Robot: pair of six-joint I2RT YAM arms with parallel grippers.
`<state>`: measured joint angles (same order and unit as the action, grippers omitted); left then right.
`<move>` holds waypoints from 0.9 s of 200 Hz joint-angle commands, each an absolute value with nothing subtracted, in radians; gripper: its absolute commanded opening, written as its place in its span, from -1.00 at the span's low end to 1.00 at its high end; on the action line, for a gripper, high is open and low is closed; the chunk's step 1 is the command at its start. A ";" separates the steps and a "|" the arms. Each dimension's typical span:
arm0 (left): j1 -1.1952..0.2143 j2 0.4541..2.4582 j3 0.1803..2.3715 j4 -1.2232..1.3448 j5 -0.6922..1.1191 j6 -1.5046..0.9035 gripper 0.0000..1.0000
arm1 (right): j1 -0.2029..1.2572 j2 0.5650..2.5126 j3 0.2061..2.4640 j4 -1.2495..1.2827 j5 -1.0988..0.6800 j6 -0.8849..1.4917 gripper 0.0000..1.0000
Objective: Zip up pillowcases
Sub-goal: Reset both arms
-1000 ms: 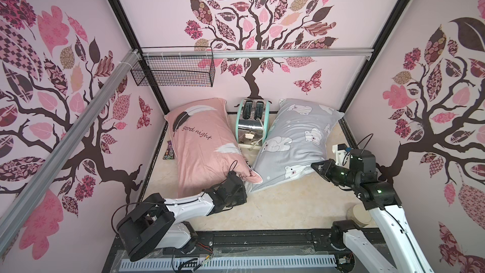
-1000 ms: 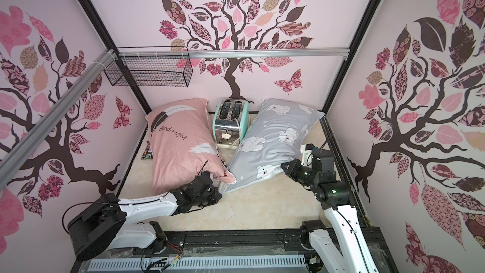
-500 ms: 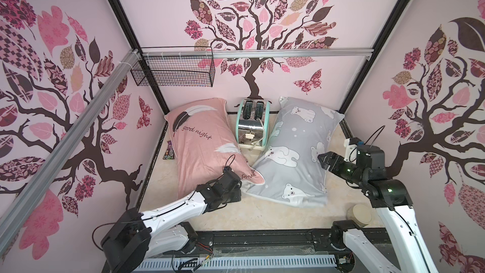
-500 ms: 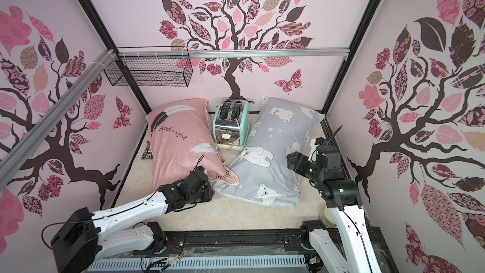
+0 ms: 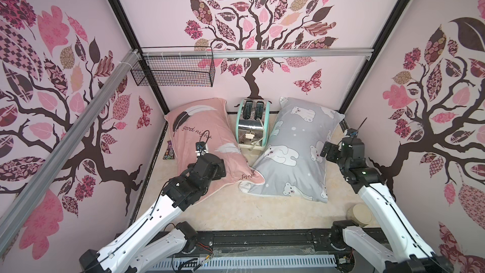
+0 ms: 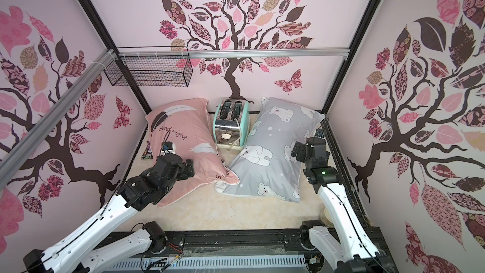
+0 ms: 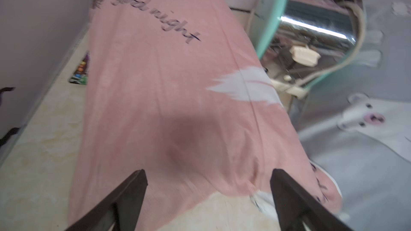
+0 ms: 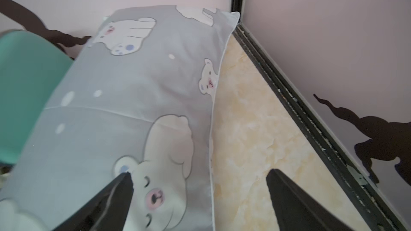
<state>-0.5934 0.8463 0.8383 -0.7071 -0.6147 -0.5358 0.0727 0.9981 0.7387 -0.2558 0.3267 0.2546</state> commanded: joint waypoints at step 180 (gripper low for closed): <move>0.000 1.573 0.371 0.919 -0.264 -0.066 0.96 | 0.044 1.541 0.223 1.242 0.302 0.114 0.99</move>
<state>0.0090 1.5333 0.3862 0.8104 -0.3523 -0.1040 0.0425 1.5440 0.2085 1.2167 0.3195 0.1493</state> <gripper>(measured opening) 0.980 0.994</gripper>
